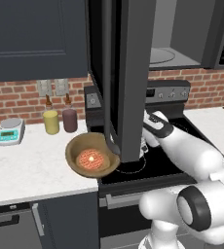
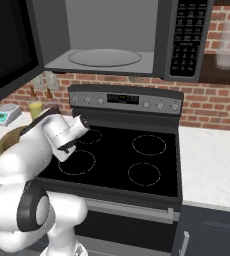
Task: Open the microwave, place the bowl with waffle inside the microwave, then close the microwave door and turn it on.
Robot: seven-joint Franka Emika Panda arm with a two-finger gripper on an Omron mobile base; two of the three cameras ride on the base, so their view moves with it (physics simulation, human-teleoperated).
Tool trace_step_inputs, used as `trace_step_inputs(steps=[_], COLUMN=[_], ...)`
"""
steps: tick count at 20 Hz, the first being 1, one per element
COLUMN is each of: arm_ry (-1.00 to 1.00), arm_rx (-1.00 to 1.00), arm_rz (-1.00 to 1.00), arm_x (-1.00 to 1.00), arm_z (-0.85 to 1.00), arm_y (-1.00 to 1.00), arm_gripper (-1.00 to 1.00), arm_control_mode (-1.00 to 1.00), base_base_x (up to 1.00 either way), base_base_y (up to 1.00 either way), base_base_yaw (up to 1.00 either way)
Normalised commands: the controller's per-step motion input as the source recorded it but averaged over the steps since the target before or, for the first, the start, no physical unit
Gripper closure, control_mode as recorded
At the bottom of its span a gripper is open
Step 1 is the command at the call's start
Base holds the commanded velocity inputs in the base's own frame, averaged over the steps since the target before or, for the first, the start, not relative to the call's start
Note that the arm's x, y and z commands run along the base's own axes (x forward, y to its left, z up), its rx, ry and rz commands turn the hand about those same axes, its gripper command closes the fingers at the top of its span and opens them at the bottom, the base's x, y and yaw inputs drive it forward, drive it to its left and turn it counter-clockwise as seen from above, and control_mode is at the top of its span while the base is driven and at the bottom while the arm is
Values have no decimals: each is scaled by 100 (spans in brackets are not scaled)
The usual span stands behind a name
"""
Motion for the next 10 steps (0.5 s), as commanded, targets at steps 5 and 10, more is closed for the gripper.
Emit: trace_step_inputs(steps=[5,10], arm_ry=[25,13], arm_rx=[0,0], arm_rz=[-28,-29], arm_x=[-18,-33], arm_z=[81,70], arm_y=[-69,-69], arm_gripper=[100,100], arm_control_mode=[-100,-100], base_base_x=[0,0], base_base_y=[0,0], base_base_yaw=[0,0])
